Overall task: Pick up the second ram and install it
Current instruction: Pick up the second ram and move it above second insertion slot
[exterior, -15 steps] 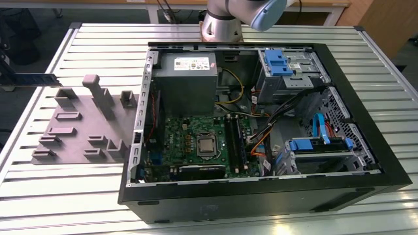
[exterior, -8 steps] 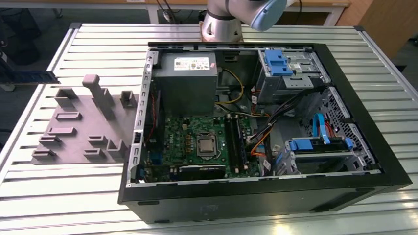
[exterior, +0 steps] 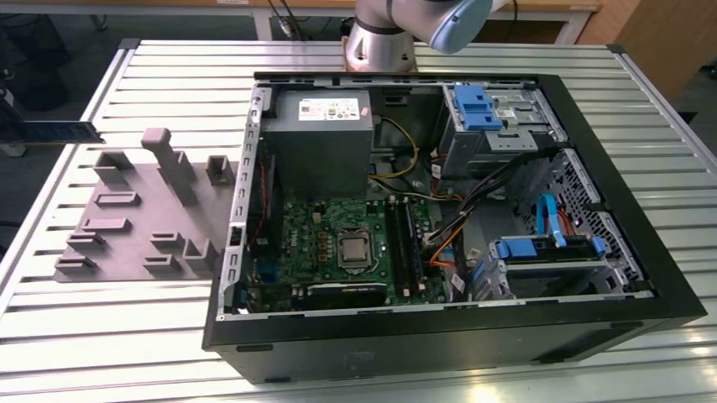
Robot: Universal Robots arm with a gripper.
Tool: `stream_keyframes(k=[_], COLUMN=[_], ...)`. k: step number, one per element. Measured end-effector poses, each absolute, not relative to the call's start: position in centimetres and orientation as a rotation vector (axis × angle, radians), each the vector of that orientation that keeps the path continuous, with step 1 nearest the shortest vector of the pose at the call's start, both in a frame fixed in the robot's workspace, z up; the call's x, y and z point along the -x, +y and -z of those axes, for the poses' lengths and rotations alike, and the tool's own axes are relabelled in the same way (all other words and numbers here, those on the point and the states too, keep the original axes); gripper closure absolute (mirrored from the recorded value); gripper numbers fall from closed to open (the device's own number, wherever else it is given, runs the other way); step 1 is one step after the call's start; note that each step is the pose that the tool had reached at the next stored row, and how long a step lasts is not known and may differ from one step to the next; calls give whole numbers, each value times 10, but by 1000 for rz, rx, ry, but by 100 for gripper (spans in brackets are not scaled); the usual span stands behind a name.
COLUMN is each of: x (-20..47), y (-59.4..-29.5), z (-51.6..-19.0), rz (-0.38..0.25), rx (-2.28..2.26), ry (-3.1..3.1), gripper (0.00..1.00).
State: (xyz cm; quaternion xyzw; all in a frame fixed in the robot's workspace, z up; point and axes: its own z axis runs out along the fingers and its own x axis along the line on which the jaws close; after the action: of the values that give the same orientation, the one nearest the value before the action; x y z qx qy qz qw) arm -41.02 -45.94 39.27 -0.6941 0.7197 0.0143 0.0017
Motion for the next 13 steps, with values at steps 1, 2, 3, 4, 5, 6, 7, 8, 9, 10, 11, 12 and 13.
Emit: stream_keyframes(k=[1, 2, 3, 4, 5, 6, 7, 8, 9, 10, 11, 12, 13], x=[410, 409, 409, 408, 408, 407, 407, 406, 406, 406, 405, 405, 404], y=[-459, -459, -459, -459, -459, -459, -459, -459, -459, -459, -459, -459, -459], z=[-393, -393, -393, -393, -393, -393, -393, -393, -393, -393, -393, -393, -393], rz=[-45, -45, -45, -45, -45, -45, -45, -45, -45, -45, -45, -45, -45], rx=[2178, 2178, 2178, 2178, 2178, 2178, 2178, 2178, 2178, 2178, 2178, 2178, 2178], ry=[2259, 2259, 2259, 2259, 2259, 2259, 2259, 2259, 2259, 2259, 2259, 2259, 2259], gripper=[86, 86, 86, 86, 86, 86, 86, 86, 86, 86, 86, 86, 86])
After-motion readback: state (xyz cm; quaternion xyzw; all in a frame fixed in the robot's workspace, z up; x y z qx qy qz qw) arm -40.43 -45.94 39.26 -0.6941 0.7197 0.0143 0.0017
